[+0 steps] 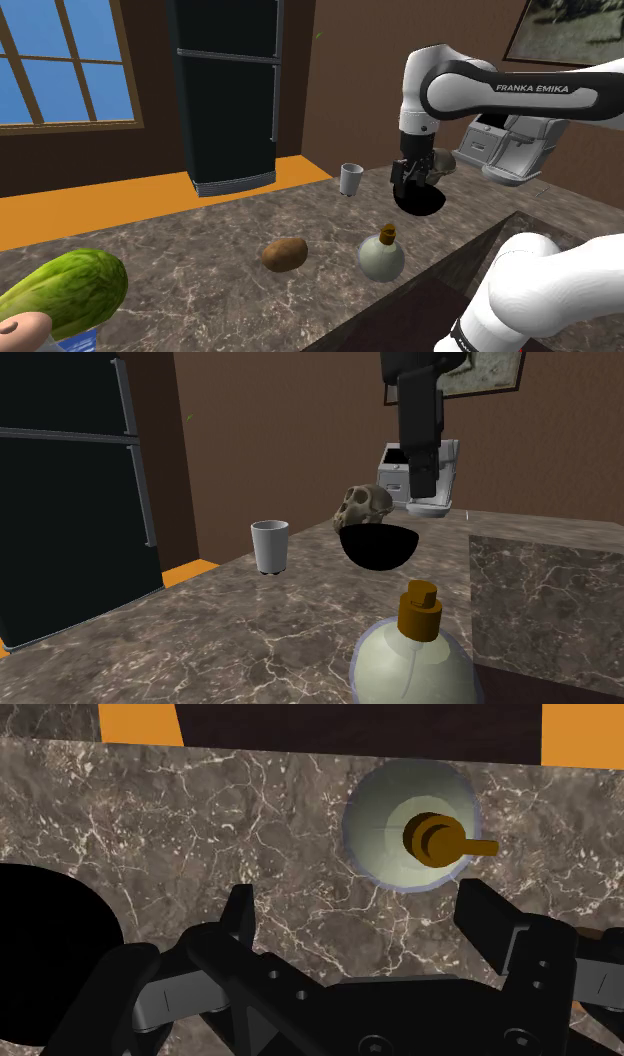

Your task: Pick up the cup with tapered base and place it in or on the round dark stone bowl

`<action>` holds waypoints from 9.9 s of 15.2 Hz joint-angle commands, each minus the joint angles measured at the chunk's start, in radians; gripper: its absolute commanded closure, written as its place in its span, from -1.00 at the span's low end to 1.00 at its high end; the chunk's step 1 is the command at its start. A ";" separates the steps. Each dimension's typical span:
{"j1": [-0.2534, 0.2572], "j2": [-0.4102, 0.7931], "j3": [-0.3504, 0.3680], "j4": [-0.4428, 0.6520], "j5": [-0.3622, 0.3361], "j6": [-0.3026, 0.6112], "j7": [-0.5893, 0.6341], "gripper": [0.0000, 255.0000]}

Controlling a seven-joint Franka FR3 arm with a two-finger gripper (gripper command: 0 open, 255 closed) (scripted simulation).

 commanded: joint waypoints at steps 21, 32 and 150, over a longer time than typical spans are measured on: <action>-0.047 0.719 -0.178 0.412 -0.004 0.397 -0.189 -1.00; -0.120 1.149 -0.200 0.870 0.113 0.406 -0.308 -1.00; -0.273 0.545 -0.354 0.410 -0.075 0.320 -0.572 -1.00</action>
